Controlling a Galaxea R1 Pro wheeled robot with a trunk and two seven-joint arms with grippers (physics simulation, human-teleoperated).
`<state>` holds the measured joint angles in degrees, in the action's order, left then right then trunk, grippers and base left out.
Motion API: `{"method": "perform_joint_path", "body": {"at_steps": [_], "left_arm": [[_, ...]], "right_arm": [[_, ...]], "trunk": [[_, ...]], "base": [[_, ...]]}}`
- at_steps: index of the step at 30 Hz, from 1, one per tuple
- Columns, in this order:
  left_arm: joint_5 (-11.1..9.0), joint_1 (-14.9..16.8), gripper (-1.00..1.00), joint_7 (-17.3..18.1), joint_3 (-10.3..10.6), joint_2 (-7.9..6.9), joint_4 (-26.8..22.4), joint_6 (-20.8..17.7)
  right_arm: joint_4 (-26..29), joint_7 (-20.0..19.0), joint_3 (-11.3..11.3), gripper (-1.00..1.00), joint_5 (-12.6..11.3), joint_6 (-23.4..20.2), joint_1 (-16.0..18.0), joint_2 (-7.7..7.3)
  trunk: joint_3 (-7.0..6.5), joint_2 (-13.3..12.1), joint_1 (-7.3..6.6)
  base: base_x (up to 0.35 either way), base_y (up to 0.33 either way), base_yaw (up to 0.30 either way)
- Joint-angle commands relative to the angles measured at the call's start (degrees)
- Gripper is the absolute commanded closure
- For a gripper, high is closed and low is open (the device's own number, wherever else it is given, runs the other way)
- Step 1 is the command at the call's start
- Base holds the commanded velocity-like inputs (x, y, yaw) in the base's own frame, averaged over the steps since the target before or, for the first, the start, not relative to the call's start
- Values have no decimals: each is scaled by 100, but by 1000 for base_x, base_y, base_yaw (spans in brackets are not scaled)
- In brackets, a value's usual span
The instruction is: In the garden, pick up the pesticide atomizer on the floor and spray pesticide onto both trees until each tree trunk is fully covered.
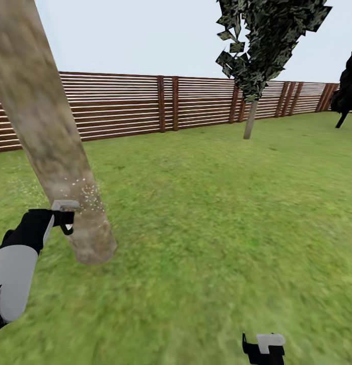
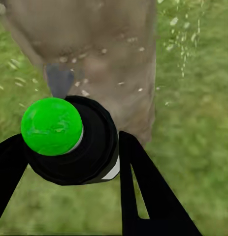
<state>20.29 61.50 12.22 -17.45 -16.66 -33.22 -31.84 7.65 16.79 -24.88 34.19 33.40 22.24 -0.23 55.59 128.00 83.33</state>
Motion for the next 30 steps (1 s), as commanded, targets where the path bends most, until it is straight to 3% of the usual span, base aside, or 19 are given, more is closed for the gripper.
{"method": "perform_joint_path", "body": {"at_steps": [1, 6, 12, 16, 20, 25, 27, 28, 30], "left_arm": [[-5, -2, 100, 0, -6, -48, 0, 0], [-10, -85, 100, -4, -5, -168, 2, -1], [-39, -474, 100, -26, 25, -113, 25, 24], [-43, -605, 100, -35, 8, -64, 94, 303], [-43, -1009, 100, -28, -19, -82, 45, 418], [-52, -1752, 100, 180, 27, -65, 110, 1556], [26, -2049, 100, 1300, 213, -69, 113, 2312], [119, -2120, 100, 1868, 335, -80, 114, 2620], [456, -2173, 100, 2658, 495, -84, 102, 2911]], "right_arm": [[0, 0, 0, -100, 0, 0, 0, -1], [0, 0, 0, -100, 0, 0, 0, -3], [0, 0, 0, -100, 0, 0, 0, 0], [0, 0, 0, -100, 0, 0, 0, 0], [0, -3, 0, -100, -1, 0, 0, 3], [62, -25, 2, -100, 12, -14, 0, 3], [534, -159, 246, -100, 17, -29, 0, 3], [901, -424, 509, -100, 12, -62, 0, 9], [1461, -1286, 940, -100, -1, -447, 11, 18]], "trunk": [[0, 0, 0], [0, 0, 0], [0, 0, 0], [0, 0, 0], [0, 0, 0], [0, 0, 0], [0, 0, 0], [0, 0, 0], [0, 0, 0]], "base": [[0, 0, 276], [63, 17, 180], [122, -10, 4], [-71, -257, 0], [-142, -203, 0], [-328, -12, 0], [-336, -1, 0], [-337, 0, 0], [-335, 0, 0]]}}
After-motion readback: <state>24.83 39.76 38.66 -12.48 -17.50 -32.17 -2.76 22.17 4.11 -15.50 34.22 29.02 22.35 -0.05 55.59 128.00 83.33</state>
